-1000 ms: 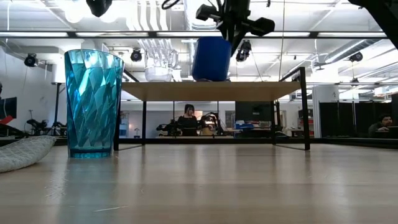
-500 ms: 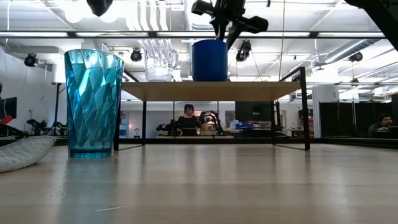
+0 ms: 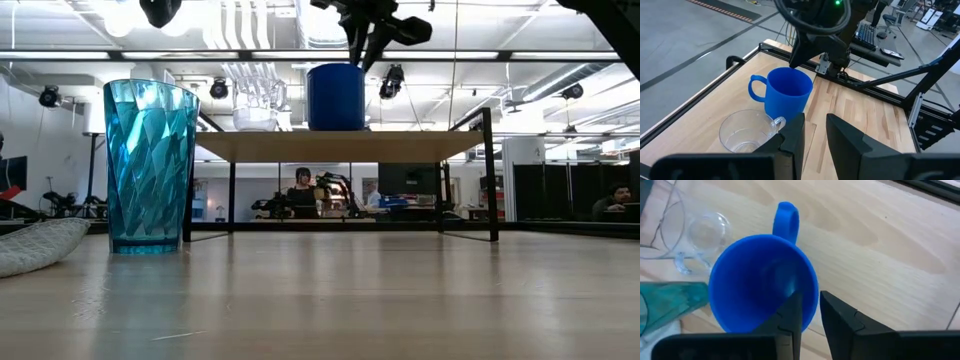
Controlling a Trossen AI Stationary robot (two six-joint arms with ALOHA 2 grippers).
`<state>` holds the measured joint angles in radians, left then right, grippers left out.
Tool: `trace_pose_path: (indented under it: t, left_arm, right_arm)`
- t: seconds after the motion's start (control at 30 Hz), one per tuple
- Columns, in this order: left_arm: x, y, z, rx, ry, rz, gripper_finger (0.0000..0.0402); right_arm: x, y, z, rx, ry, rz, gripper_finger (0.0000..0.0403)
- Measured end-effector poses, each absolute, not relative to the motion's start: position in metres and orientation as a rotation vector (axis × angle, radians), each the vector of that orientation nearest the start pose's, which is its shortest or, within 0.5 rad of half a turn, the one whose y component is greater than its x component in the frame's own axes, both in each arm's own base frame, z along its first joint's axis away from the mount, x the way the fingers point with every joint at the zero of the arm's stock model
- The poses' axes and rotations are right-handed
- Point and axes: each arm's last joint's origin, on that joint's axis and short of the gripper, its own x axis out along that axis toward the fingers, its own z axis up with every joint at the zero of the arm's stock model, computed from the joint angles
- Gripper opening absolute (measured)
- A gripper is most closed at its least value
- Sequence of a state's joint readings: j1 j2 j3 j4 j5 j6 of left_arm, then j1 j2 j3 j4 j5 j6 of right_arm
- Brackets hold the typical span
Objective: Stack small to large cups/mugs on shelf
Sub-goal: Put the blue mug on the shelf
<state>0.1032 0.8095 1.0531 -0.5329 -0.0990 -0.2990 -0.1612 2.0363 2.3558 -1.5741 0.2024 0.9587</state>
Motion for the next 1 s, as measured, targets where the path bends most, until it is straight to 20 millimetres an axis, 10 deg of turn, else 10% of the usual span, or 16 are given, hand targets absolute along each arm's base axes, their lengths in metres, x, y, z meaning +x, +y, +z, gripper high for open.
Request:
trace_pose_path:
  t: [0.6, 1.0]
  left_arm:
    - [0.156, 0.019, 0.383, -0.305, 0.265, 0.251, 0.0066]
    - [0.164, 0.020, 0.379, -0.307, 0.295, 0.255, 0.0066]
  right_arm:
    - [0.378, -0.008, 0.387, 0.649, 1.115, -0.600, 0.0019]
    - [0.380, -0.011, 0.371, 0.656, 1.152, -0.671, 0.0008]
